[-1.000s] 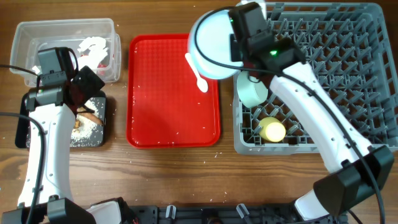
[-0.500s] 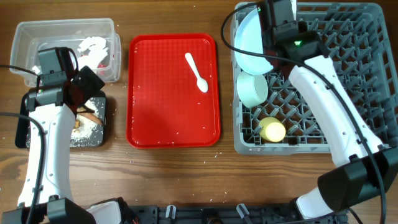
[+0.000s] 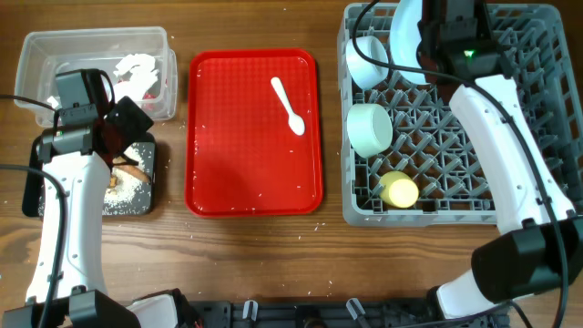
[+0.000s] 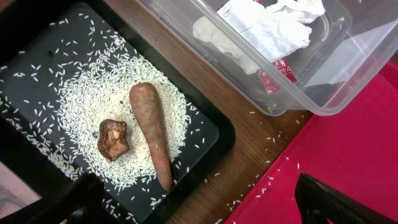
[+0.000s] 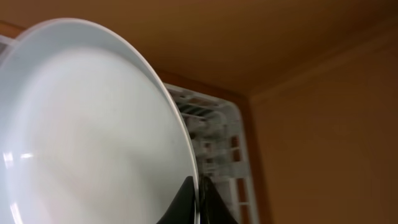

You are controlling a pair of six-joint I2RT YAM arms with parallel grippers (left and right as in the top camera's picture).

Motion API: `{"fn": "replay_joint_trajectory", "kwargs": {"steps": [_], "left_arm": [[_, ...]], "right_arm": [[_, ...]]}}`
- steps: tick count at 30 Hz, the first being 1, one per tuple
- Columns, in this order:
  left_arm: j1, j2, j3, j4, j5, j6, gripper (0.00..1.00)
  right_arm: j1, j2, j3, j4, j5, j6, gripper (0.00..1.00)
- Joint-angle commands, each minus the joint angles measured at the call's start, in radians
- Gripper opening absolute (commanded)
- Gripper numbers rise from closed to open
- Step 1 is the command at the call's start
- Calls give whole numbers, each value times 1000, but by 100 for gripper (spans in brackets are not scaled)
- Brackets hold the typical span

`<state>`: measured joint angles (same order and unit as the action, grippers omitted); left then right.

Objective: Sort waste into correct bins and load items into the dishwasher rack
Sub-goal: 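Lift the plate and stand it upright in the dish rack, then grasp the white spoon on the red tray with the right gripper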

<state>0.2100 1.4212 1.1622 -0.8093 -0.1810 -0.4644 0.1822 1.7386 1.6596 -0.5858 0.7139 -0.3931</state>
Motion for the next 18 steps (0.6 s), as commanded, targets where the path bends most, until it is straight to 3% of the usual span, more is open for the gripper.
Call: {"fn": "replay_joint_trajectory", "kwargs": {"steps": [1,7,8,10,11,13,18], "left_arm": [[4,-8,11,0,9,16,100],[4,-8,11,0,8,16,100],[4,-8,11,0,9,16,100],[4,-8,11,0,9,16,100],[4,-8,11,0,8,16,100],[4,-8,11,0,9,16,100],[4,-8,11,0,8,16,100]], "right_arm": [[-18,91,14,4,110,-101,4],[-22,188,14,-6,1,-44,5],[-22,196,14,-11,-39,-9,21],[-22,197,14,-21,-100,66,77],[-22,196,14,-21,-114,115,99],[-22,180,14,-24,-132,199,100],[-23,17,14,-72,-390,266,100]]}}
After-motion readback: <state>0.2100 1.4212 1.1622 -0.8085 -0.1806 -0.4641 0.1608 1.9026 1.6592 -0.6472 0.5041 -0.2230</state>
